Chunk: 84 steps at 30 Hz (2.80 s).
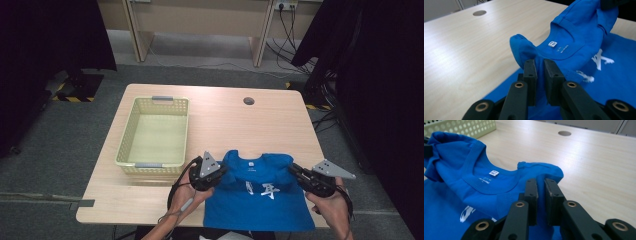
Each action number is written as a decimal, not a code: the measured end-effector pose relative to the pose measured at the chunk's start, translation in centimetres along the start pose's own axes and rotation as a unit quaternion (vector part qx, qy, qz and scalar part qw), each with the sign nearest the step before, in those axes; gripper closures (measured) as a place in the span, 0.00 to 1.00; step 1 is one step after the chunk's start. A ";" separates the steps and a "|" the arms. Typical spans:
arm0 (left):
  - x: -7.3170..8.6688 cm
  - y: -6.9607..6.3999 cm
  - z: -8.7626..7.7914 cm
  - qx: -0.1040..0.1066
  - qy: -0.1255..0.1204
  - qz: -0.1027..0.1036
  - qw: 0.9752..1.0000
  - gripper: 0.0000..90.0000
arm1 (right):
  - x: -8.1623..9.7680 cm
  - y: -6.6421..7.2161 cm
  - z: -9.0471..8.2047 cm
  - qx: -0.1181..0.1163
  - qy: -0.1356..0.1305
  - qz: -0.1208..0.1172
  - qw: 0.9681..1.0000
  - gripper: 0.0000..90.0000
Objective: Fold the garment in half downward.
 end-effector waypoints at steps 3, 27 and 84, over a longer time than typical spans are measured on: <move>0.9 -0.8 -0.3 0.009 0.009 0.000 1.000 0.89 | 1.0 0.1 -0.3 0.003 0.004 -0.002 1.000 0.90; 5.0 -1.0 1.4 0.005 0.079 0.001 0.997 0.71 | 5.0 -1.9 1.7 0.069 0.098 -0.021 0.993 0.72; 0.8 3.5 7.0 -0.040 0.088 -0.047 0.994 0.24 | -0.7 0.9 8.7 0.038 0.091 -0.008 0.995 0.45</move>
Point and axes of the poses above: each handheld gripper's, and its own axes: z roughly forward along the jaws, x roughly out of its underside, y roughly to its left, the point moved 6 cm from there along z, roughly forward along the jaws, and after that the axes turned 15 degrees about z, right-handed, at the moved point
